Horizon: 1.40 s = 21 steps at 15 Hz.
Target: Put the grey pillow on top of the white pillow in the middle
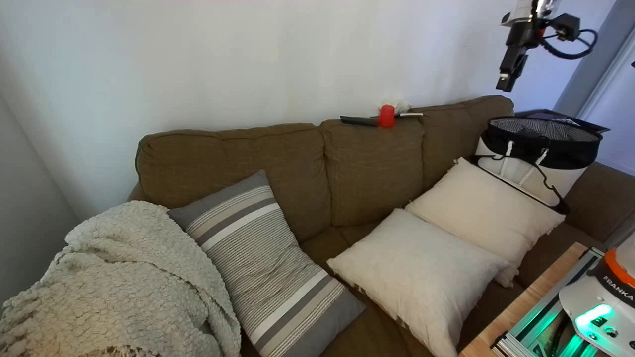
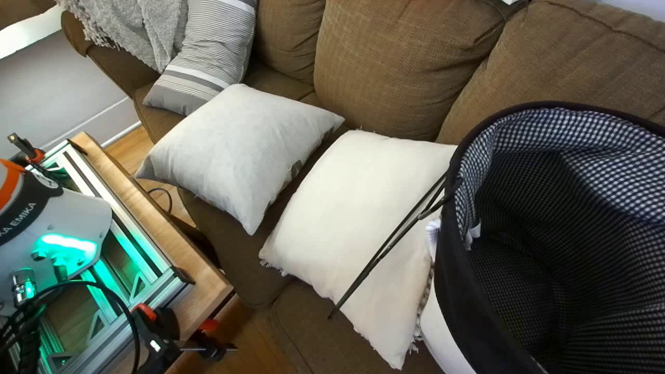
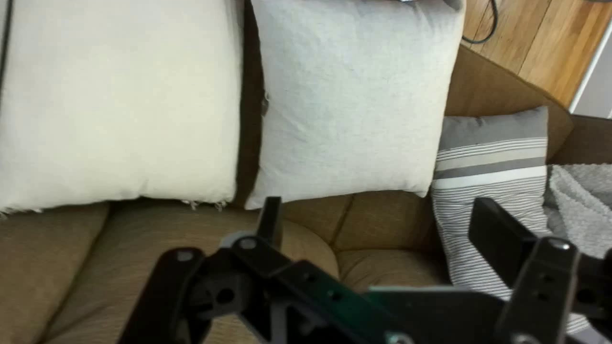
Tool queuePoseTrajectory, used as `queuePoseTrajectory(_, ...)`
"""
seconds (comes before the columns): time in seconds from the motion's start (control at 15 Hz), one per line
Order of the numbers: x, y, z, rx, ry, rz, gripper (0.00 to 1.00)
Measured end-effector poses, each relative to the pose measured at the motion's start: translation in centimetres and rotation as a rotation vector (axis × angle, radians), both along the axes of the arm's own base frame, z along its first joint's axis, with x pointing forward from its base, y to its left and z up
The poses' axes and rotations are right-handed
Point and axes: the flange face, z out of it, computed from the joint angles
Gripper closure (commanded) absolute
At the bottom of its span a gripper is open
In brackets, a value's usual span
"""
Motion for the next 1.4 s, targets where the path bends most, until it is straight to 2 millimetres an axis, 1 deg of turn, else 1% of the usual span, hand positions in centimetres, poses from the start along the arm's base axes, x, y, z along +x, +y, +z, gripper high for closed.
queuePoseTrajectory(0.2, 4.2, 6.7, -5.6, 0.094, 0.013, 0.146, 0.0)
queuePoseTrajectory(0.27, 5.3, 9.0, -7.5, 0.125, 0.019, 0.191, 0.0)
queuePoseTrajectory(0.4, 7.0, 14.0, -11.4, 0.185, 0.042, 0.293, 0.0)
queuePoseTrajectory(0.47, 7.5, 16.4, -13.4, 0.208, 0.068, 0.347, 0.0)
queuePoseTrajectory(0.53, 7.7, 17.8, -14.7, 0.212, 0.09, 0.369, 0.0)
queuePoseTrajectory(0.6, 7.8, 18.2, -15.1, 0.211, 0.095, 0.372, 0.0)
queuePoseTrajectory(0.8, 7.9, 16.8, -14.0, 0.208, 0.072, 0.35, 0.0)
queuePoseTrajectory(0.93, 7.9, 16.5, -13.5, 0.207, 0.062, 0.344, 0.0)
queuePoseTrajectory(1.07, 8.4, 16.5, -13.7, 0.176, 0.052, 0.247, 0.0)
queuePoseTrajectory(1.2, 9.2, 17.4, -14.9, 0.137, 0.034, 0.14, 0.0)
queuePoseTrajectory(1.33, 9.7, 19.2, -17.3, 0.097, 0.04, 0.036, 0.0)
queuePoseTrajectory(1.4, 9.8, 20.4, -19.0, 0.077, 0.056, -0.011, 0.0)
